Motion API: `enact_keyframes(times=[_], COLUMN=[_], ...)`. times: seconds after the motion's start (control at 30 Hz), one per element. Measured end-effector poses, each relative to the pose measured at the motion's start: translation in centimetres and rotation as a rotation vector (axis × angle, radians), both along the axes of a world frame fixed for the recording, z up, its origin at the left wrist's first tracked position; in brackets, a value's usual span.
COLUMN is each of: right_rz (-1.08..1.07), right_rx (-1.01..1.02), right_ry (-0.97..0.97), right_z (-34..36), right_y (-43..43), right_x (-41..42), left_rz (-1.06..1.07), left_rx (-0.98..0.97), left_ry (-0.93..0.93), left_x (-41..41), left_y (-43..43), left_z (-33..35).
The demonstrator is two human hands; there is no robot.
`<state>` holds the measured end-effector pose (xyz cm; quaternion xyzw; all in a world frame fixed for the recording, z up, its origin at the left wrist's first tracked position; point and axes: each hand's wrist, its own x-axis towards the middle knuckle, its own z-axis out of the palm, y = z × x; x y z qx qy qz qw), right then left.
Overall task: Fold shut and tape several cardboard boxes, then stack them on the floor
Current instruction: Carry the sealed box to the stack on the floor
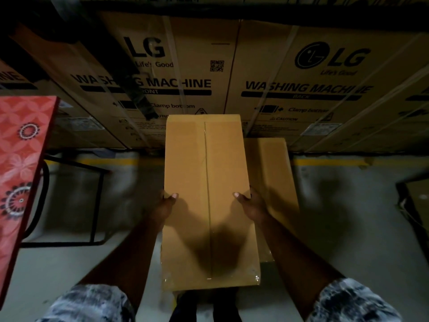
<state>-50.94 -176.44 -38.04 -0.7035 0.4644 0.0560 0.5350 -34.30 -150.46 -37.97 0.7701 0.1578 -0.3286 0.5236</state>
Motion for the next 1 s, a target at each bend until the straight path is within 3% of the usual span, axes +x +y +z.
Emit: enact_keyframes(times=[0.2,0.43,0.57,0.63,0.73,0.9,1.0], right_rz=[-0.027,-0.093,-0.086,-0.047,0.024,0.35,0.47], right_rx=[0.012,0.051,-0.052,-0.126,-0.292,-0.475,-0.552], right_ry=[0.051,0.137,0.181,0.218,0.277,0.291,0.243], right_z=[4.5,5.2,6.1,7.2,9.5,13.1,15.1], right_y=[1.7,3.2,4.2,4.9,6.3,10.2,13.2], right_x=[0.1,-1.4,-1.8,-1.7,-1.3,-1.2,-1.2], left_rz=[-0.096,-0.127,-0.184,-0.24,-0.284,-0.271,-0.356], left_rx=[0.103,0.058,0.022,0.01,0.003,-0.015,-0.035], left_ry=[-0.146,-0.021,0.004,-0.004,0.001,-0.114,-0.144], left_x=[-1.0,-2.4,-2.6,-2.4,-3.2,-3.8,-2.8], left_y=[-0.6,1.0,3.3,4.6,4.9,6.3,8.3], left_z=[2.0,3.1,0.1,-1.8,3.0,6.4,2.1])
